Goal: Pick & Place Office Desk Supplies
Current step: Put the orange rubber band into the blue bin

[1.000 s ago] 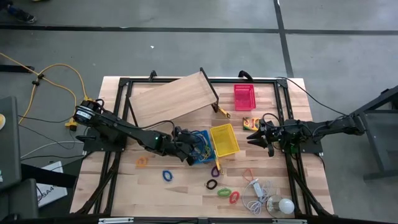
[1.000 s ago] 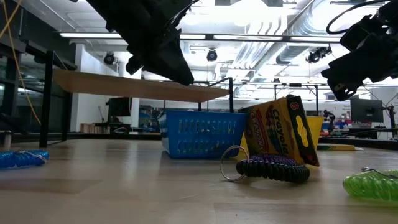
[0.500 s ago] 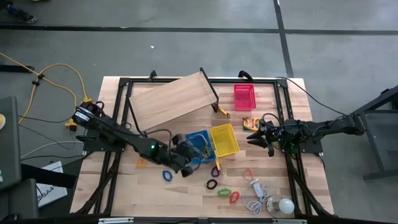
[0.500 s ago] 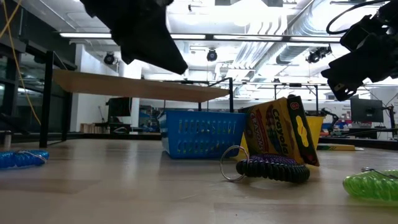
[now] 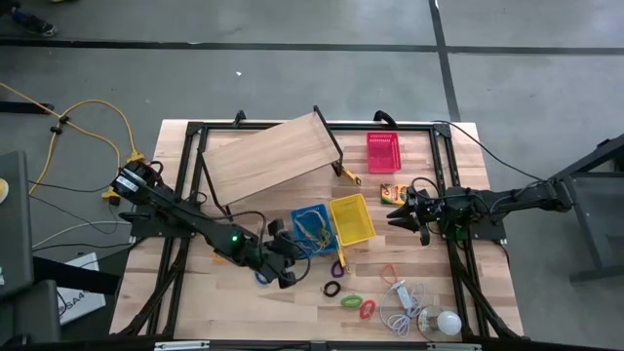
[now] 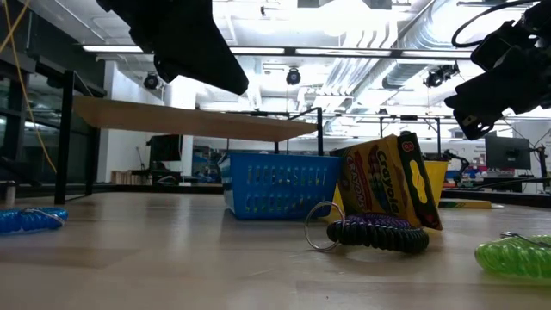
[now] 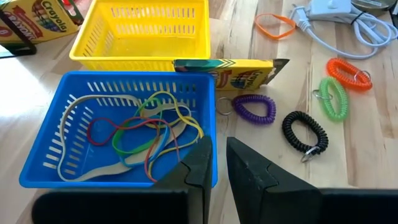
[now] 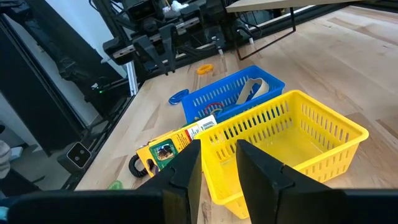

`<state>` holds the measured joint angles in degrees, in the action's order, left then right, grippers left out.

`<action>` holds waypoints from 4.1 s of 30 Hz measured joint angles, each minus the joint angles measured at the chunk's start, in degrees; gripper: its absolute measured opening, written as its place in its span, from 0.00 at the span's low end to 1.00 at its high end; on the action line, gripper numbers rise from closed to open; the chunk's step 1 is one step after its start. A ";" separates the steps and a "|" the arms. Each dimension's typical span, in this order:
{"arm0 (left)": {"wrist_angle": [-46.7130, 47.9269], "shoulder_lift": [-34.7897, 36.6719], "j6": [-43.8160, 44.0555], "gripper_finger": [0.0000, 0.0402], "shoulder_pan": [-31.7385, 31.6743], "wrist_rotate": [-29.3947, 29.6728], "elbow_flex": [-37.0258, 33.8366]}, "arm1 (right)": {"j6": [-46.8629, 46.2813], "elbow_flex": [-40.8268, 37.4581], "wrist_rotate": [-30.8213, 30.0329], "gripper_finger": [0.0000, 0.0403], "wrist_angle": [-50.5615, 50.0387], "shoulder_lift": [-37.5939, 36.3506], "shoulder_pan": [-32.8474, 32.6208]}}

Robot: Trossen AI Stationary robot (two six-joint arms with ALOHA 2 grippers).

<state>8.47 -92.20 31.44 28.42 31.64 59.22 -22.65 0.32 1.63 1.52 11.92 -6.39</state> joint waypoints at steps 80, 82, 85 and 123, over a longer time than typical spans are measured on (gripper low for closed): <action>-2.78 0.04 0.44 0.11 -0.17 -0.07 -0.04 | 2.65 19.32 5.60 0.22 -19.76 17.95 -0.18; -2.81 0.04 0.45 0.11 -0.17 -0.07 -0.04 | 0.12 19.84 6.46 0.22 -20.95 20.99 -0.97; -2.87 0.04 0.44 0.11 -0.17 -0.07 -0.04 | -4.34 19.95 8.10 0.22 -20.96 25.63 -3.02; -2.99 0.04 0.44 0.11 -0.17 -0.07 -0.09 | -46.60 20.06 2.91 0.22 -8.14 52.28 -25.31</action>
<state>5.48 -92.16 31.88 28.25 31.57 59.13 -69.25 20.38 4.54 -6.62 64.21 -31.70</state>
